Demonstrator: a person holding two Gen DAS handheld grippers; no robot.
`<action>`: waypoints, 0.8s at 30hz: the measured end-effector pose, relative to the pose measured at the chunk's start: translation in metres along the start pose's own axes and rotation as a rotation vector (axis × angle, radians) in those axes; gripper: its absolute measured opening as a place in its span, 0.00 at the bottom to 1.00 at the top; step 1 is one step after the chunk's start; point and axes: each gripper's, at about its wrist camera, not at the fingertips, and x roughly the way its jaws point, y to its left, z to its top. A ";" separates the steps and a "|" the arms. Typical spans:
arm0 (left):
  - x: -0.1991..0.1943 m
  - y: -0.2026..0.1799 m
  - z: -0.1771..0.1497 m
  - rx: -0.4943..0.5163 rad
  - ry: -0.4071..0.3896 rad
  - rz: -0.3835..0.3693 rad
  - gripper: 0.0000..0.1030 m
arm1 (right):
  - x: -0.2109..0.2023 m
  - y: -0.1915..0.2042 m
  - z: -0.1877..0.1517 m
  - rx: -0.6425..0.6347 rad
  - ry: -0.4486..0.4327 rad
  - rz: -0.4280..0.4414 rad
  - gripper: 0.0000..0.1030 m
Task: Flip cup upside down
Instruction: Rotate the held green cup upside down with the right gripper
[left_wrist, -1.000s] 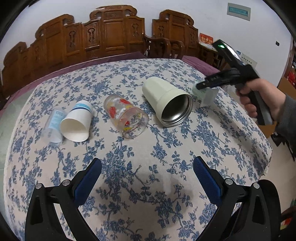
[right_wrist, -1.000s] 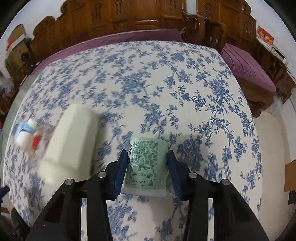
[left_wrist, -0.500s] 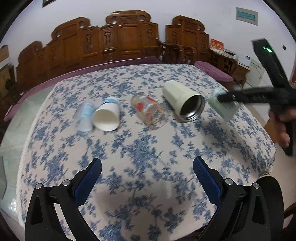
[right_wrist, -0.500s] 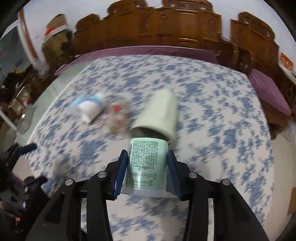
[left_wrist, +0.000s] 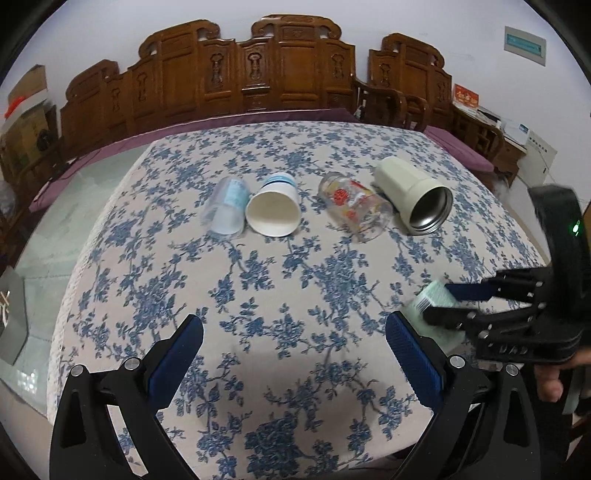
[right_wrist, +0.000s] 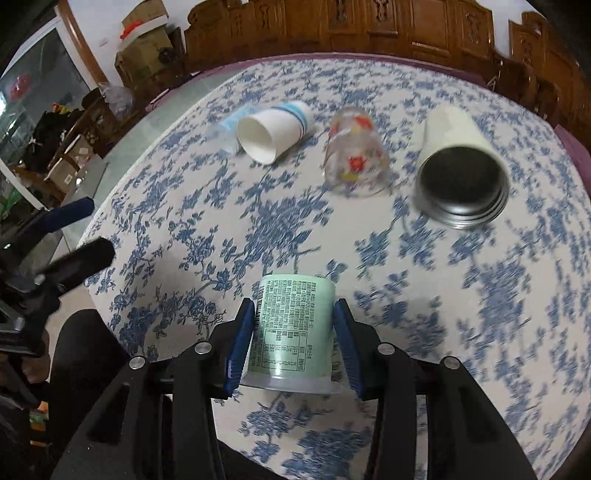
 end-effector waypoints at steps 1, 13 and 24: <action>0.000 0.001 0.000 -0.002 0.002 0.000 0.92 | 0.002 0.000 0.000 0.002 0.001 0.000 0.46; 0.010 -0.013 0.005 0.013 0.031 0.002 0.92 | -0.041 -0.013 -0.017 0.028 -0.239 -0.036 0.79; 0.027 -0.047 0.018 0.022 0.076 -0.005 0.92 | -0.092 -0.026 -0.075 0.033 -0.441 -0.193 0.86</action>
